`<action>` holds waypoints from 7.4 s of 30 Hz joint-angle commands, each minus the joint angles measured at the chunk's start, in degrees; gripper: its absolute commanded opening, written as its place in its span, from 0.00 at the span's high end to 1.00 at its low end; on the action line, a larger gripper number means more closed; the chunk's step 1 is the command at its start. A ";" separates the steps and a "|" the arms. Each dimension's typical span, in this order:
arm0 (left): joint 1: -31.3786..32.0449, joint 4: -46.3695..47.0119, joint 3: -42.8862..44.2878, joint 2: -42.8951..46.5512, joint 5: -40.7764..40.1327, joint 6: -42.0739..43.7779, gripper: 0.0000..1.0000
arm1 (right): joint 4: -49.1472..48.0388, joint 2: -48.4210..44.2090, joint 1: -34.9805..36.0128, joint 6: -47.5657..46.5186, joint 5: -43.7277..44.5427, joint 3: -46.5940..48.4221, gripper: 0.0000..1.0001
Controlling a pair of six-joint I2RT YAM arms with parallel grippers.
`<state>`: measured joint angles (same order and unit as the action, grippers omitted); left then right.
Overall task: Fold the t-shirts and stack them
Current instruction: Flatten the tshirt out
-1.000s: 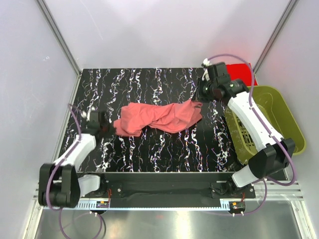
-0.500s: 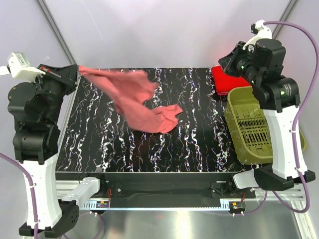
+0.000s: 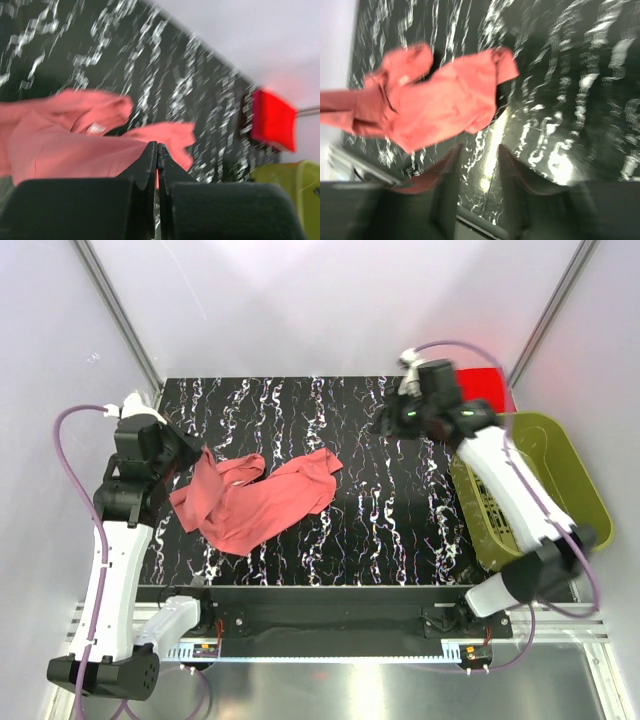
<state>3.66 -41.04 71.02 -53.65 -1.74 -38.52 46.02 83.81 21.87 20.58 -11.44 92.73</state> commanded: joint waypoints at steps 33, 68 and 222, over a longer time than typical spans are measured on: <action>-1.55 5.26 2.98 -0.40 4.63 4.25 1.00 | -27.30 34.93 10.83 3.06 -8.42 -4.41 0.61; -3.57 -12.14 49.64 -13.42 -7.33 11.28 1.00 | 22.08 4.69 0.19 -0.72 28.75 34.09 1.00; -8.93 8.87 57.21 1.53 10.44 3.36 1.00 | -1.63 -36.26 -0.95 16.77 23.12 17.40 1.00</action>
<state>-5.02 -28.84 129.97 -49.76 7.92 -36.42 42.96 45.78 20.73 36.12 8.23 112.62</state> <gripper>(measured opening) 0.008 0.011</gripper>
